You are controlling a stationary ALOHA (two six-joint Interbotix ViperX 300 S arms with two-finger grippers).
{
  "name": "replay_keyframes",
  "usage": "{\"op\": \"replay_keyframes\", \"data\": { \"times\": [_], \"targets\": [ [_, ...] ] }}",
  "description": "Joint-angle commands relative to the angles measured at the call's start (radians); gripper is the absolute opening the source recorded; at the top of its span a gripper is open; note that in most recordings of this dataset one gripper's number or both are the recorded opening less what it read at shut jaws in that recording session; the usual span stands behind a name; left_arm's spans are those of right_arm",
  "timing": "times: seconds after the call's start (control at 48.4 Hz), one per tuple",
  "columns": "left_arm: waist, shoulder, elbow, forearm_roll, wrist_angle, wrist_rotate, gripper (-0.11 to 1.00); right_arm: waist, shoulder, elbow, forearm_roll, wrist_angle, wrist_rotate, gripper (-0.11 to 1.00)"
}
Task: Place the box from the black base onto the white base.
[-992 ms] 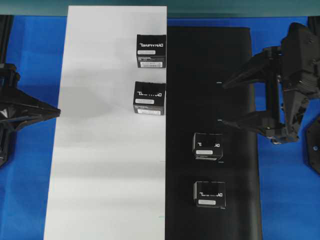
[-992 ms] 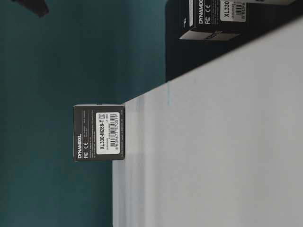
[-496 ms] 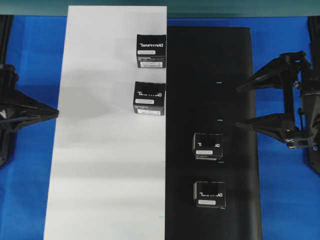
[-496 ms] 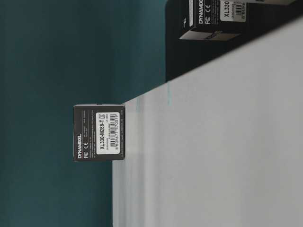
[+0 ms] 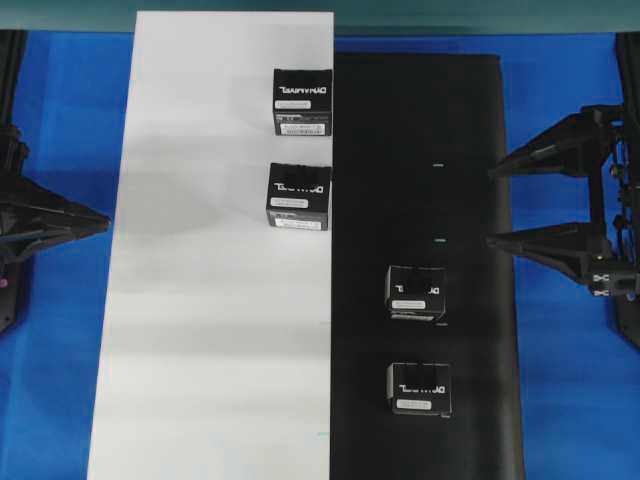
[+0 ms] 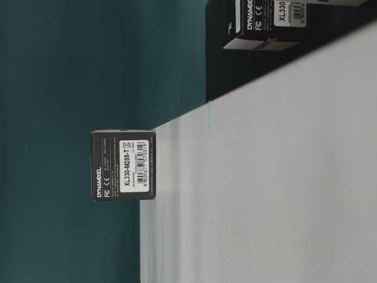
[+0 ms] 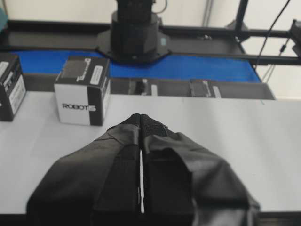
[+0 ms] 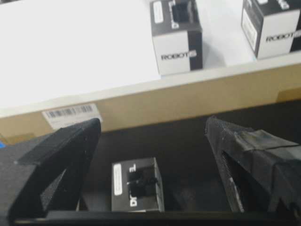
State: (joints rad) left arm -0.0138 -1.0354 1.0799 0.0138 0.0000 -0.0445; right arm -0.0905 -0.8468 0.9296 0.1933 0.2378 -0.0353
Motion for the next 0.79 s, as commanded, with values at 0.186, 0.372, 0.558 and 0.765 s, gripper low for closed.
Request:
{"op": "replay_keyframes", "data": {
  "times": [0.186,0.372,0.558,0.765],
  "targets": [
    [-0.002,-0.005,-0.026,0.002,-0.003,0.0,-0.03,0.002,-0.038,0.009,-0.002,0.005,0.0,0.98],
    [-0.002,-0.009,-0.028,0.002,0.077,-0.002,-0.03,0.002,-0.089,0.02,-0.003,0.009,-0.002,0.98],
    [-0.003,-0.057,-0.032,0.002,0.179,0.014,-0.03,0.002,-0.115,0.035,-0.003,0.025,0.0,0.98],
    [-0.005,-0.127,-0.043,0.002,0.195,0.008,-0.03,0.002,-0.115,0.041,-0.003,0.02,-0.008,0.98]
  ]
}}
